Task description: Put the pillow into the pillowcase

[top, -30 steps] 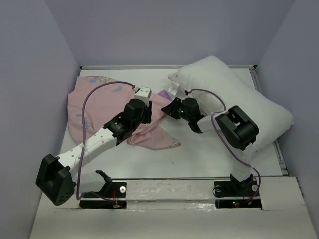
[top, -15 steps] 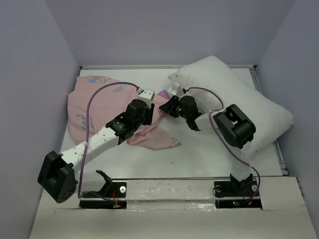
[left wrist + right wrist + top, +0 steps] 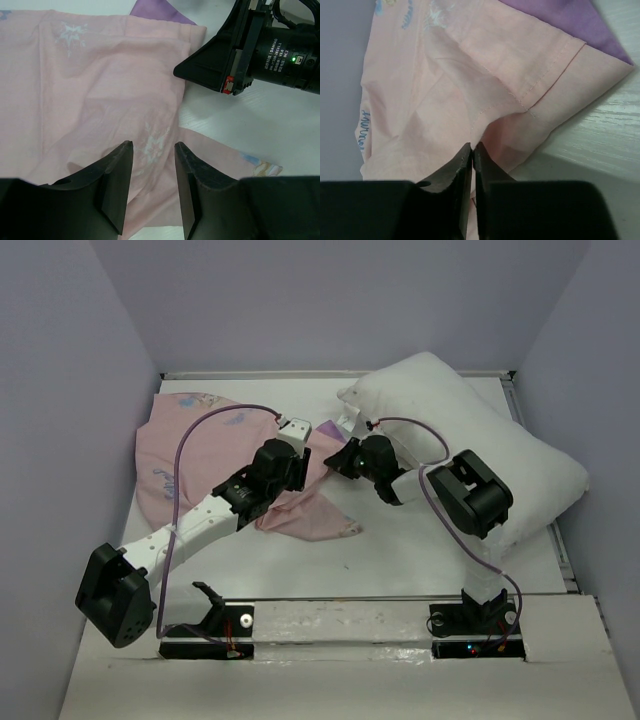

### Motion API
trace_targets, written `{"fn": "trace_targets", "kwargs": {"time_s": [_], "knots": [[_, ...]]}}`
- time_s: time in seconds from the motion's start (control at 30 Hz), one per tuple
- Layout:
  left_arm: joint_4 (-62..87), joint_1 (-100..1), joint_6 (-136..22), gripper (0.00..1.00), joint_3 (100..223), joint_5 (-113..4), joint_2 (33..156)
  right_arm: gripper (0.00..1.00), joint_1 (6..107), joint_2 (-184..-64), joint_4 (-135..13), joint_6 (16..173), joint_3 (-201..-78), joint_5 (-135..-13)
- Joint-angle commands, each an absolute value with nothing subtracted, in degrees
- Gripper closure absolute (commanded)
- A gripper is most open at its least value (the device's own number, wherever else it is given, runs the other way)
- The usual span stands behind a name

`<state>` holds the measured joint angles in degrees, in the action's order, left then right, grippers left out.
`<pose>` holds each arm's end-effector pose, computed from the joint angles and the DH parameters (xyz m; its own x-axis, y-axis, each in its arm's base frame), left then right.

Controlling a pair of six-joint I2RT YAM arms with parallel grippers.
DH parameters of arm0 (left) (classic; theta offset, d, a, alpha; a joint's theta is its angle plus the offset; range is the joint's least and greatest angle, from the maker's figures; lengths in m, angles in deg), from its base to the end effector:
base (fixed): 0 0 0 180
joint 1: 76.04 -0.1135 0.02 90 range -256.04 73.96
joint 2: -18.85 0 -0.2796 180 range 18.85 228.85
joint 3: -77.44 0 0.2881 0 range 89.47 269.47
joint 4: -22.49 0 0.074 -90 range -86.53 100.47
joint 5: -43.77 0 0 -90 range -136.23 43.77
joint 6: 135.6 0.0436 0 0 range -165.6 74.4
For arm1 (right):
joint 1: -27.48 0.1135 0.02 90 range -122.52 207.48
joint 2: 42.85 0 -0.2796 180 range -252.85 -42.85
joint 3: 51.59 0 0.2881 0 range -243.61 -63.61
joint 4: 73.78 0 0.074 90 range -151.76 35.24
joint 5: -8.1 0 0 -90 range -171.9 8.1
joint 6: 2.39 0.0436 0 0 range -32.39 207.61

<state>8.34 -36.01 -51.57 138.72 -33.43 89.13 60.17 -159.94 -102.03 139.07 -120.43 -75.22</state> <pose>0.2492 -0.1967 0.2858 -0.3484 0.1602 -0.9236 0.4374 0.8992 -0.0090 0.3755 0.2470 0.1074 -0.6709 0.4925 -0.5544 -0.1664 0.6285 0.7598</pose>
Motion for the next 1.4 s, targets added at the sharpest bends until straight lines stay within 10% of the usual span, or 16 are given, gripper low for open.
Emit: {"fn": "trace_targets", "kwargs": {"time_s": [0.0, 0.5, 1.37], "knots": [[11.96, -35.70, -49.73, 0.50, 138.25, -33.31, 88.72, 0.97, 60.53, -158.25, -106.23, 138.32, -121.36, -73.99], [17.05, -33.50, -45.95, 0.19, 140.53, -29.27, 94.17, 1.00, 60.53, -137.86, -87.08, 131.12, -124.42, -73.91], [21.11, -33.06, -47.53, 0.30, 142.73, -32.52, 96.72, 1.00, 60.53, -134.95, -78.11, 125.93, -132.52, -72.58]]}}
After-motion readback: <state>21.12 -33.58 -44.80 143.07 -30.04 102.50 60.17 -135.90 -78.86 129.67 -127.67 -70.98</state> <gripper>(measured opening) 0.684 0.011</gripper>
